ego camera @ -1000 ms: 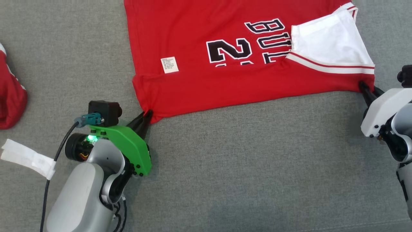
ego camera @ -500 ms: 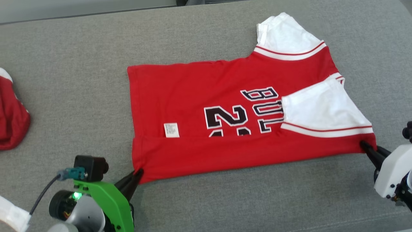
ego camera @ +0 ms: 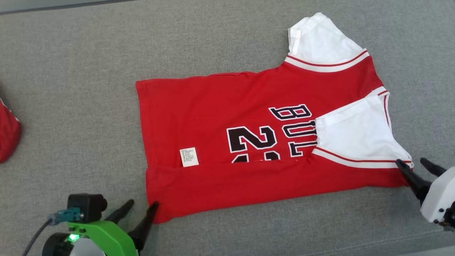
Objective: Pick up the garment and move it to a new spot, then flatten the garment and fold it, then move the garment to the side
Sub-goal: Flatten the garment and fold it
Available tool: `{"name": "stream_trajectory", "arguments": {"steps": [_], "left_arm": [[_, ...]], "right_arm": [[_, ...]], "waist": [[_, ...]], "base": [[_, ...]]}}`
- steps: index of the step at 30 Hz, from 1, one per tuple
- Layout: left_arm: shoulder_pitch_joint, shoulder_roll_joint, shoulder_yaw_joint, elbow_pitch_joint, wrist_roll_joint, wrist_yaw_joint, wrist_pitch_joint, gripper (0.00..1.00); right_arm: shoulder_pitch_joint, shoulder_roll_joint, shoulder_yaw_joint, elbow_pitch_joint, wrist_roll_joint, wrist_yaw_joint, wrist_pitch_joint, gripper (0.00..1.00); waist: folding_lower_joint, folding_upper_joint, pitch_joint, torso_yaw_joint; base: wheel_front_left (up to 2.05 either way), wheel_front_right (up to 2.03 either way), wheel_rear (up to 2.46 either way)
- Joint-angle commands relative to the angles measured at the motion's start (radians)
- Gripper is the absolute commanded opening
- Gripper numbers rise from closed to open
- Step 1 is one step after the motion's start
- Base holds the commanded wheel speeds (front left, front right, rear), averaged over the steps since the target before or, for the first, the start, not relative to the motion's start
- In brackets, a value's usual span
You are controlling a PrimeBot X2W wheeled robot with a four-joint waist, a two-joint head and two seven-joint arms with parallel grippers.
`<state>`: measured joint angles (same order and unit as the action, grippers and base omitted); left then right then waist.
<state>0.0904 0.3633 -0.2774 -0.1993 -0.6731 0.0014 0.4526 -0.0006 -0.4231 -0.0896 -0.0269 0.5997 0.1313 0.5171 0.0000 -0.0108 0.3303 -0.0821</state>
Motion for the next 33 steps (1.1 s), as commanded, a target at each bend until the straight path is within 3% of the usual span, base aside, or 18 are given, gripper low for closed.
{"name": "stream_trajectory", "arguments": {"steps": [1,5,10,20,26,33], "left_arm": [[-0.021,0.027,0.022,-0.019,0.021,0.008,-0.003,1.00],[-0.139,0.061,0.048,-0.047,0.047,0.012,0.019,1.00],[-0.335,0.038,0.018,0.008,0.069,-0.005,0.061,1.00],[-0.742,-0.060,-0.076,0.295,0.121,-0.033,0.133,1.00],[-0.851,-0.124,-0.117,0.440,0.141,-0.047,0.107,1.00],[-0.877,-0.162,-0.158,0.550,0.135,-0.074,0.078,1.00]], "right_arm": [[-0.033,-0.029,-0.007,-0.037,0.011,-0.001,0.009,1.00],[-0.127,-0.082,-0.026,-0.080,0.016,-0.001,0.031,1.00],[-0.305,-0.082,-0.015,-0.043,-0.018,-0.001,0.054,1.00],[-0.833,0.060,0.041,0.323,-0.274,-0.001,0.017,1.00],[-0.958,0.073,0.051,0.498,-0.362,-0.001,-0.028,1.00],[-0.990,0.083,0.091,0.635,-0.347,0.000,-0.078,1.00]], "waist": [[0.0000,0.0108,0.016,0.008],[0.0000,0.0108,0.070,0.025],[0.0000,0.0108,0.141,0.057],[0.0000,0.0108,0.280,0.118],[0.0000,0.0108,0.309,0.165],[0.0000,0.0108,0.305,0.178]], "base": [[0.00,0.00,0.00],[0.00,0.00,0.00],[0.00,0.00,0.00],[0.00,0.00,0.00],[0.00,0.00,0.00],[0.00,0.00,0.00]]}}
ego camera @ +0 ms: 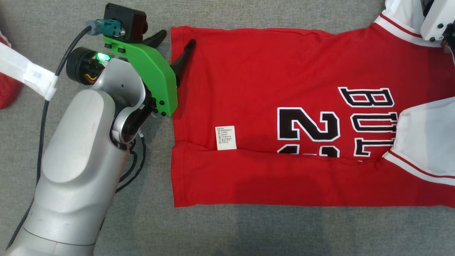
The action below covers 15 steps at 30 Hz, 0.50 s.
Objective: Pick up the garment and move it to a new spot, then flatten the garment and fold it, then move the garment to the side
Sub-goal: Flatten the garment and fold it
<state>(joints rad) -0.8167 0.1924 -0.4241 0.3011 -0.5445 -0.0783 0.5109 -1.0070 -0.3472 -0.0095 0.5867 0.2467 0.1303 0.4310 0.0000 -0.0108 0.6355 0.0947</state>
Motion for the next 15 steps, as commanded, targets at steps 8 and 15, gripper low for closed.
{"name": "stream_trajectory", "arguments": {"steps": [8,15], "left_arm": [[0.009,0.013,-0.022,0.091,0.003,-0.003,0.006,1.00],[0.008,0.000,-0.053,0.110,-0.009,-0.020,0.018,0.41]], "right_arm": [[-0.019,-0.023,0.063,0.074,0.030,0.000,-0.028,1.00],[-0.026,-0.028,0.128,0.097,0.074,0.001,-0.046,0.00]], "waist": [[0.0000,0.0108,-0.002,-0.003],[0.0000,0.0108,-0.007,-0.007]], "base": [[0.00,0.00,0.00],[0.00,0.00,0.00]]}}
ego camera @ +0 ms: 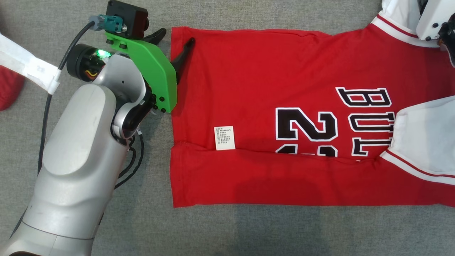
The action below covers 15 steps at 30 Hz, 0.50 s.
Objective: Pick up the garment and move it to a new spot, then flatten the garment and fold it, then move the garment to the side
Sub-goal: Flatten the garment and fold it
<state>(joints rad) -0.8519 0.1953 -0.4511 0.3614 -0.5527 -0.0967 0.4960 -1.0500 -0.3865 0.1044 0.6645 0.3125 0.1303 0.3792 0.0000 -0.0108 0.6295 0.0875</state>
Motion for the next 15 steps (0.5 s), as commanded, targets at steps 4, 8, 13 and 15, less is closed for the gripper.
{"name": "stream_trajectory", "arguments": {"steps": [4,8,13,15], "left_arm": [[0.049,-0.004,-0.044,0.055,-0.016,-0.014,0.031,0.00],[0.056,0.004,-0.029,0.052,-0.025,-0.014,-0.015,0.00],[0.067,0.017,0.001,0.053,-0.037,-0.007,-0.068,0.00],[0.076,0.022,0.008,0.045,-0.041,-0.006,-0.085,0.00]], "right_arm": [[0.023,0.001,0.048,0.026,0.034,0.000,-0.007,0.00],[0.026,-0.015,0.066,0.019,0.076,0.000,-0.060,0.00],[0.048,-0.055,0.114,-0.016,0.132,0.000,-0.109,0.00],[0.065,-0.072,0.128,-0.033,0.160,0.000,-0.120,0.00]], "waist": [[0.0000,0.0108,-0.009,-0.003],[0.0000,0.0108,-0.031,-0.013],[0.0000,0.0108,-0.070,-0.029],[0.0000,0.0108,-0.089,-0.037]], "base": [[0.00,0.00,0.00],[0.00,0.00,0.00],[0.00,0.00,0.00],[0.00,0.00,0.00]]}}
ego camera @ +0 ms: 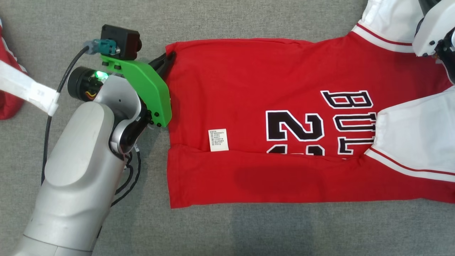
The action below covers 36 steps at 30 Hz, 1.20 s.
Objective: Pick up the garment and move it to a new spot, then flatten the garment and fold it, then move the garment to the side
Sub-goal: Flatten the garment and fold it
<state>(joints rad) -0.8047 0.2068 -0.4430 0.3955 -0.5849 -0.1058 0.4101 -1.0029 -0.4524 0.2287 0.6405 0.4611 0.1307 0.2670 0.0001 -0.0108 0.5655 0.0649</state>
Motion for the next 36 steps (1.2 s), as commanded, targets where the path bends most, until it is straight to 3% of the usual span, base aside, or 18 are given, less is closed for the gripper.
{"name": "stream_trajectory", "arguments": {"steps": [1,10,17,25,30,36], "left_arm": [[0.034,0.012,0.005,0.004,-0.011,0.006,-0.009,0.00],[0.166,0.032,0.029,-0.085,-0.030,0.024,-0.085,0.00],[0.332,0.067,0.041,-0.213,-0.050,0.048,-0.119,0.00],[0.556,0.105,0.041,-0.313,-0.044,0.058,-0.220,0.00],[0.641,0.106,0.031,-0.304,-0.022,0.043,-0.318,0.00],[0.664,0.105,0.038,-0.284,-0.012,0.034,-0.403,0.00]], "right_arm": [[0.027,-0.016,0.009,-0.019,0.024,0.000,-0.012,0.00],[0.212,-0.094,0.058,-0.219,0.180,0.000,-0.056,0.00],[0.486,-0.113,0.018,-0.454,0.251,0.000,-0.069,0.00],[0.803,-0.036,-0.075,-0.619,0.234,0.000,-0.056,0.00],[0.872,0.018,-0.090,-0.625,0.202,0.000,-0.046,0.00],[0.900,0.030,-0.122,-0.620,0.191,0.000,-0.054,0.00]], "waist": [[-0.0001,0.0108,-0.035,-0.018],[-0.0001,0.0108,-0.158,-0.053],[-0.0001,0.0108,-0.254,-0.101],[-0.0001,0.0108,-0.301,-0.151],[-0.0001,0.0108,-0.307,-0.168],[-0.0001,0.0108,-0.323,-0.157]], "base": [[0.00,0.00,0.00],[0.00,0.00,0.00],[0.00,0.00,0.00],[0.00,0.00,0.00],[0.00,0.00,0.00],[0.00,0.00,0.00]]}}
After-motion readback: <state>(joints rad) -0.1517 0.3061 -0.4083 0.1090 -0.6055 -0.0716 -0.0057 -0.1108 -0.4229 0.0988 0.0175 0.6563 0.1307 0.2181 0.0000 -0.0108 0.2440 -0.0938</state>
